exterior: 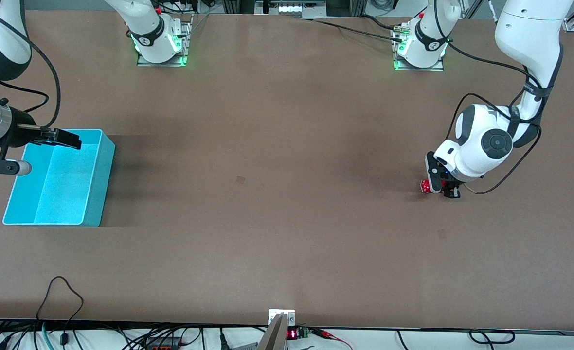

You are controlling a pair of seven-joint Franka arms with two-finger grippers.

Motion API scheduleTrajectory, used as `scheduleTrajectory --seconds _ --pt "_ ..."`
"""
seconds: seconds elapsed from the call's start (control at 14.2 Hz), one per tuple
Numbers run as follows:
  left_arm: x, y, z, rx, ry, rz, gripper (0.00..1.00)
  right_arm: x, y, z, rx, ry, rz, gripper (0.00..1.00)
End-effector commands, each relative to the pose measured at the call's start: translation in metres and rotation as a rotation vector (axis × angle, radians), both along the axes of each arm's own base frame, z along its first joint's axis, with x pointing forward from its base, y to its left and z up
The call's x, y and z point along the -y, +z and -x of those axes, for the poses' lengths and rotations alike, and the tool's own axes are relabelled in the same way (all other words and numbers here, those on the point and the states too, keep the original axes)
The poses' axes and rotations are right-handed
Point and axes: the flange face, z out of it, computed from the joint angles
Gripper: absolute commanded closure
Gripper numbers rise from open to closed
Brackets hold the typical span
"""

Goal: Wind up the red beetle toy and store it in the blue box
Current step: 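Lower the left gripper and close it on the red car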

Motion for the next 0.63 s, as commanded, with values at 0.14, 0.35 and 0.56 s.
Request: scheduleTrajectory --seconds 0.14,0.35,0.56 --pt "-0.002 -0.005 0.001 -0.012 -0.026 -0.008 0.83 0.002 0.004 0.002 -0.005 0.012 0.006 0.00" --pt "-0.020 -0.010 0.001 -0.021 -0.034 -0.009 0.83 0.002 0.006 0.002 -0.002 0.012 0.004 0.00" --pt "-0.079 -0.016 -0.003 -0.030 -0.061 -0.003 0.84 0.001 0.006 0.002 -0.002 0.014 0.004 0.00"
